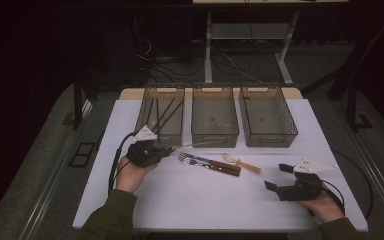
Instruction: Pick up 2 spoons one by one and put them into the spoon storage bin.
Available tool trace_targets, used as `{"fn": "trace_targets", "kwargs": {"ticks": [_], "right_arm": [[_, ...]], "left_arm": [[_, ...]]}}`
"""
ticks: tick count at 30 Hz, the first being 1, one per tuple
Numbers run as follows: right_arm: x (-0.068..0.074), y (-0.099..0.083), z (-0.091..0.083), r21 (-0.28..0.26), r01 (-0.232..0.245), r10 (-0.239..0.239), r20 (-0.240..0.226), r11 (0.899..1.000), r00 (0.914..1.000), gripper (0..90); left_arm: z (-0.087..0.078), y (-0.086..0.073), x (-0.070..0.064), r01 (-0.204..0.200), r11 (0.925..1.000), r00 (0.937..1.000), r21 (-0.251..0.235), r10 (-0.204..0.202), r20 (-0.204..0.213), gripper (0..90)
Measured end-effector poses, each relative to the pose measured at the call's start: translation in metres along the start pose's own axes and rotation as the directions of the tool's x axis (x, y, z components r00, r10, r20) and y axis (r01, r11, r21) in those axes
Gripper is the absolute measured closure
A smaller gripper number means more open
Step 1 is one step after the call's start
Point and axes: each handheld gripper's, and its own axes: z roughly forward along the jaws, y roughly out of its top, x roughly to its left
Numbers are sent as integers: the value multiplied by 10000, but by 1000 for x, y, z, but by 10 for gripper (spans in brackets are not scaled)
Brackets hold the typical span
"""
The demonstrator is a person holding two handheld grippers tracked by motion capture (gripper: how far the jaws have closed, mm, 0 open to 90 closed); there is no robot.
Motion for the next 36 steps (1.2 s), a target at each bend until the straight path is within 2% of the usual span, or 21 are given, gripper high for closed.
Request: {"fn": "trace_targets", "kwargs": {"ticks": [2, 10, 19, 20, 22, 23, 28, 36], "right_arm": [[0, 0, 0, 0, 1, -1, -13, 10000, 10000, 134], [-1, 0, 0, -42, -73, 73, -62, 10000, 10000, 134], [1, 0, -1, -100, -98, 97, -140, 9999, 9999, 134], [1, 0, -1, -119, -105, 103, -147, 9999, 9998, 134], [1, 0, -1, -143, -70, 68, -145, 9999, 9999, 134], [1, 0, -1, -151, -71, 68, -150, 9999, 9999, 134], [0, 0, -1, -152, -67, 64, -167, 9999, 9998, 134], [1, 0, -1, -139, -61, 58, -216, 9999, 9998, 134]], "left_arm": [[4, 6, 0, 58, 9997, 10000, -221, -57, 47, 853], [25, 34, -1, 220, 9985, 9996, -494, -228, -171, 853], [56, 68, -1, 400, 9981, 9977, -474, -425, -532, 853], [60, 71, -2, 539, 9971, 9967, -538, -570, -579, 853], [67, 77, -3, 583, 9970, 9959, -506, -616, -663, 853], [70, 80, -4, 478, 9980, 9960, -422, -508, -739, 852], [85, 92, -3, 447, 9985, 9950, -321, -474, -879, 852], [105, 99, 2, 1049, 9938, 9853, -359, -1088, -1318, 853]]}}
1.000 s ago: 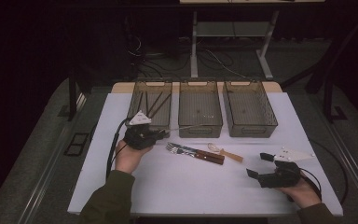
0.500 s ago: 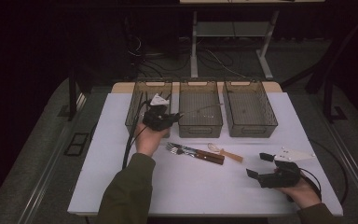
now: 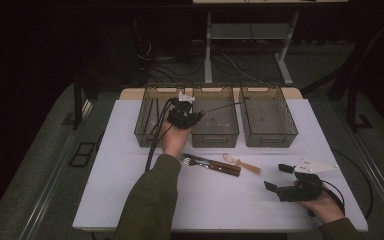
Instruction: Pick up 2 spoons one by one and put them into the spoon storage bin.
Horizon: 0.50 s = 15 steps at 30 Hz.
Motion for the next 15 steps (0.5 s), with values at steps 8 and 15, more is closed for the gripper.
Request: {"fn": "trace_targets", "kwargs": {"ticks": [8, 15], "right_arm": [[0, 0, -1, -24, 25, -25, -41, 10000, 10000, 134], [0, 0, -1, -29, 31, -31, -39, 10000, 10000, 134]], "left_arm": [[13, -4, 1, 173, 9994, 9996, 295, -167, -224, 850], [14, -3, -2, 154, 9998, 9998, 158, -152, -153, 606]]}}
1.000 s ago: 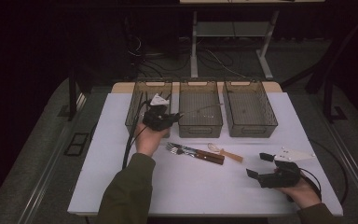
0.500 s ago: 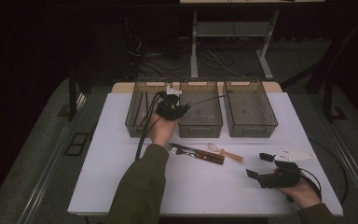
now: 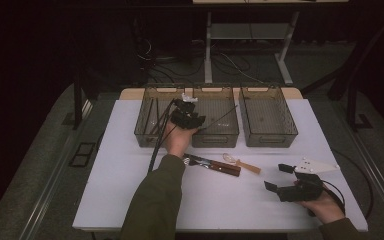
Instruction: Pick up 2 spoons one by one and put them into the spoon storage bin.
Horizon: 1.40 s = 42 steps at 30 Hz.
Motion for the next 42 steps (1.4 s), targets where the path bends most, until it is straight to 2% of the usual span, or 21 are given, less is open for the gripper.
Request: {"fn": "trace_targets", "kwargs": {"ticks": [12, 14, 15, 16, 21, 23, 27, 30, 33, 35, 42], "right_arm": [[0, 0, 1, 30, 25, -25, -7, 10000, 10000, 134], [0, 0, 1, 33, 14, -14, 5, 10000, 10000, 134], [0, 0, 1, 30, 5, -5, 1, 10000, 10000, 134], [0, 0, 1, 30, -1, 1, 2, 10000, 10000, 134], [0, 0, 1, 32, -15, 15, 11, 10000, 10000, 134], [0, 0, 1, 36, -22, 22, 8, 10000, 10000, 134], [0, 0, 1, 50, -16, 16, -17, 10000, 10000, 134], [0, 0, 2, 55, -18, 18, -5, 10000, 10000, 134], [0, 0, 2, 62, -34, 34, -4, 10000, 10000, 134], [0, 0, 2, 66, -36, 36, -7, 10000, 10000, 134], [0, -1, 3, 95, -35, 35, 20, 9999, 10000, 134]], "left_arm": [[-7, 1, -1, -298, 9995, 9971, -80, 303, 704, 470], [-10, 1, -2, -420, 9991, 9957, -108, 427, 817, 450], [-11, 2, -1, -662, 9978, 9939, -78, 666, 883, 439], [-13, 1, -3, -571, 9983, 9938, -99, 577, 950, 426], [-22, -3, -3, -1019, 9946, 9842, -174, 1033, 1435, 377], [-27, -5, -4, -1013, 9947, 9817, -193, 1031, 1601, 361], [-36, -12, -4, -1340, 9908, 9730, -187, 1351, 1871, 327], [-44, -20, -4, -1315, 9907, 9685, -353, 1360, 2085, 313], [-52, -30, -3, -1067, 9924, 9656, -616, 1182, 2317, 294], [-57, -35, -2, -1216, 9907, 9617, -611, 1328, 2399, 284], [-72, -55, 0, -1350, 9883, 9574, -704, 1485, 2476, 220]]}}
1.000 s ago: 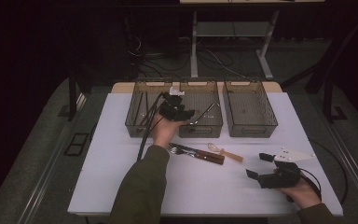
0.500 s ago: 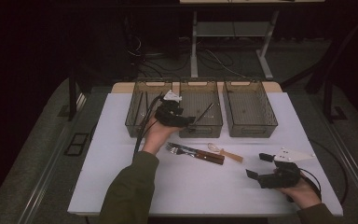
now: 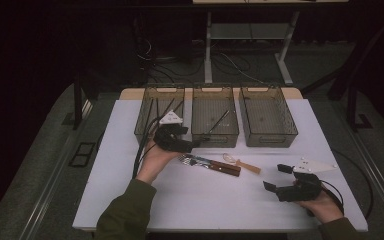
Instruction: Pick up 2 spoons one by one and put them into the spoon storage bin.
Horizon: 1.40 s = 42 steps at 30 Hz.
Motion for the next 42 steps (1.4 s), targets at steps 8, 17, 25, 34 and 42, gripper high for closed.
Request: {"fn": "trace_targets", "kwargs": {"ticks": [8, 17, 25, 34, 42], "right_arm": [[-1, 0, 0, -21, -141, 141, 17, 9999, 9999, 133], [0, 0, -1, -36, -165, 165, 33, 9999, 9999, 133], [1, 1, -2, 78, -101, 100, 68, 9999, 9999, 134], [0, 5, -3, 405, -212, 213, -15, 9990, 9998, 133], [1, 14, -5, 605, -40, 13, 461, 9982, 9989, 99]], "left_arm": [[-14, -26, -8, -225, 9997, 9997, 74, 225, -29, 148], [-33, -55, -17, -215, 9997, 9997, 117, 214, 129, 82], [-47, -78, -26, -365, 9993, 9977, -52, 367, 565, 0], [-65, -100, -33, -705, 9970, 9963, -327, 720, 463, 0], [-68, -110, -29, -438, 9990, 9967, -134, 446, 678, 0]]}}
